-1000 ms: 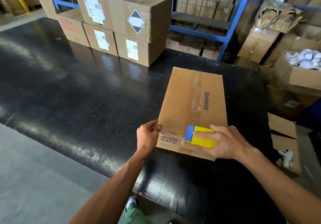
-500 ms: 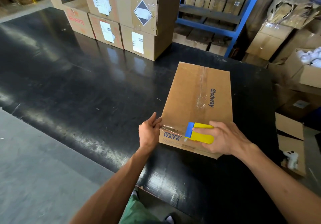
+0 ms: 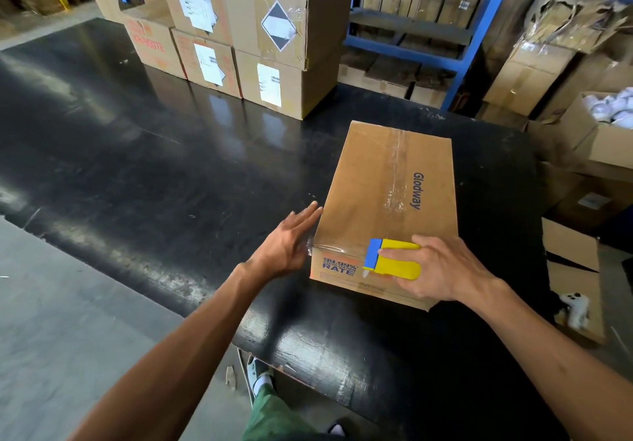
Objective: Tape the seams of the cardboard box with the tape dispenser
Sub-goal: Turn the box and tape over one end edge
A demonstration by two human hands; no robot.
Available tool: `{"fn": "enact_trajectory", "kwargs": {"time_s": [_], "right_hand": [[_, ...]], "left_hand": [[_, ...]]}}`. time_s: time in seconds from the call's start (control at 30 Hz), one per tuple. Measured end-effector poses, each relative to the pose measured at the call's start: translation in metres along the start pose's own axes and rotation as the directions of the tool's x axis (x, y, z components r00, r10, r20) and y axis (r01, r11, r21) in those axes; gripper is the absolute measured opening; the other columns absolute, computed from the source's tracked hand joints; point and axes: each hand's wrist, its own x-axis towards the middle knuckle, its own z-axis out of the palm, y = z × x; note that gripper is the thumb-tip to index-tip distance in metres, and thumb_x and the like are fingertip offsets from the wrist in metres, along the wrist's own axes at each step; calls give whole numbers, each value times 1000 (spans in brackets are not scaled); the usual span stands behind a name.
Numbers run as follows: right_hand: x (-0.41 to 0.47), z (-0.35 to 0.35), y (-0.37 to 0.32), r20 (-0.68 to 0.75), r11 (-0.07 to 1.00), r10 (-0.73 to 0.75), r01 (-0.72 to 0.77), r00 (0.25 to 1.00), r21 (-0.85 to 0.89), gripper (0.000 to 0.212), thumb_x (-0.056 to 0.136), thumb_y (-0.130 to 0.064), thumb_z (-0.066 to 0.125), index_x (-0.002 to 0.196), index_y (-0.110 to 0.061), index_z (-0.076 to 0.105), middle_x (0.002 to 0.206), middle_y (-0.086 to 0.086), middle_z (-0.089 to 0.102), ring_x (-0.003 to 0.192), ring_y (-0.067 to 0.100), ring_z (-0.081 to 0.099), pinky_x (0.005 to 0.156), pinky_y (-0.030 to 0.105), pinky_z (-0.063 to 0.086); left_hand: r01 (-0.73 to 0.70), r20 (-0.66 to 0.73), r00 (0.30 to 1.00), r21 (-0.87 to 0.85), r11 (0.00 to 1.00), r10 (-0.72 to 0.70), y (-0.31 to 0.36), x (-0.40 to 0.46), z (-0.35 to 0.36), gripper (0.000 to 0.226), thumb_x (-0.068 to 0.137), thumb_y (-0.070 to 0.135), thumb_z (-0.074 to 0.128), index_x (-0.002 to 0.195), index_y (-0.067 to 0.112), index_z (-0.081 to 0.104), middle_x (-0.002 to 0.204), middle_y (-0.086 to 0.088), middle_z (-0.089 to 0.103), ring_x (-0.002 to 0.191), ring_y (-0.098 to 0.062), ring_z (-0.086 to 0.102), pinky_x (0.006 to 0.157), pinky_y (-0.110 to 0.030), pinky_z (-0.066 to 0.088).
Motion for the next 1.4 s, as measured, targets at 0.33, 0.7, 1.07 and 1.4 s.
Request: {"fn": "enact_trajectory", "kwargs": {"time_s": [0.33, 0.7, 1.07, 1.4], "right_hand": [[-2, -3, -4, -4, 1000, 0, 0, 1000, -5, 54, 84, -73, 43, 135, -59, 42, 91, -8, 39, 93, 24, 59, 75, 33, 43], [1, 3, -3, -50, 998, -51, 49, 997, -51, 50, 79, -64, 60, 128, -56, 55, 95, 0, 61, 85, 28, 66, 67, 34, 49], [-51, 3, 60, 32, 999, -3, 4, 999, -43, 59, 75, -64, 52, 133, -52, 52, 80, -10, 39, 56, 11, 40, 52, 26, 28], [-48, 8, 60, 46, 995, -15, 19, 999, -96, 59, 80, -60, 57, 137, -55, 44, 96, -3, 54, 74, 20, 58, 64, 27, 30]], "left_hand": [[-630, 393, 776, 438, 641, 494, 7, 47, 51, 63, 107, 42, 26, 155, 3, 16, 164, -13, 12, 152, -26, 7, 122, -44, 17], [-614, 341, 788, 360, 703, 513, -6, 48, 64, 64, 105, 44, 38, 149, -3, 32, 157, -19, 30, 147, -29, 27, 118, -44, 29], [-622, 333, 783, 373, 689, 526, -6, 47, 62, 66, 105, 44, 39, 151, -1, 28, 159, -17, 28, 148, -27, 24, 119, -43, 28], [-626, 384, 778, 413, 661, 497, 21, 54, 63, 67, 104, 49, 25, 154, 4, 25, 159, -16, 27, 149, -32, 22, 121, -48, 20]]}}
